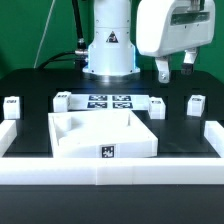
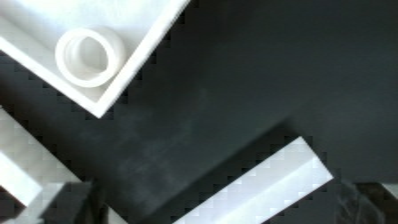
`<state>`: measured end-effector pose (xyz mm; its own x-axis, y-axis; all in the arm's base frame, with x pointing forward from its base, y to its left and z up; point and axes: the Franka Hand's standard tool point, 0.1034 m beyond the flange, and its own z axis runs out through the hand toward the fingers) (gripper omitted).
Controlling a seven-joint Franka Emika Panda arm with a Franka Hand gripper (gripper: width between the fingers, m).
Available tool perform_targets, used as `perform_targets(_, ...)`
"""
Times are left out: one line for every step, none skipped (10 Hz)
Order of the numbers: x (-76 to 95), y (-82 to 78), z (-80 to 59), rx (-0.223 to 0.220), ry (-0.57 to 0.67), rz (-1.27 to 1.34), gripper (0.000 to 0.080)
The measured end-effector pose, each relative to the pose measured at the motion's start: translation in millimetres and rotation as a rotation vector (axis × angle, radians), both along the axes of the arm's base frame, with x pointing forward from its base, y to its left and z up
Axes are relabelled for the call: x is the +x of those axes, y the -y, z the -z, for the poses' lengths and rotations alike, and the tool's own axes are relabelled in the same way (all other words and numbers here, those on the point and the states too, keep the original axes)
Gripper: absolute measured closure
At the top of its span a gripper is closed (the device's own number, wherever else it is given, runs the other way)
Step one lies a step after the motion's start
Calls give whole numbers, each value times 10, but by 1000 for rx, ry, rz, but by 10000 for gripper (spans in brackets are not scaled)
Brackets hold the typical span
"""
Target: Assemble one leg
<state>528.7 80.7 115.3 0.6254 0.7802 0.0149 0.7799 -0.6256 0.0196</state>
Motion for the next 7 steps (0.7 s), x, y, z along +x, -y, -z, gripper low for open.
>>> perform_targets(0, 0, 0, 0, 0, 0, 149)
perform_targets(0, 0, 0, 0, 0, 0, 149)
perform_targets(0, 0, 1, 0, 0, 0, 149)
perform_targets(-2, 2, 4, 0, -1, 0, 149)
perform_targets(-2, 2, 6, 0, -1, 1, 149)
perform_targets(-3, 3, 7, 0, -1, 1, 149)
perform_targets(-3, 3, 9, 0, -2, 1, 149)
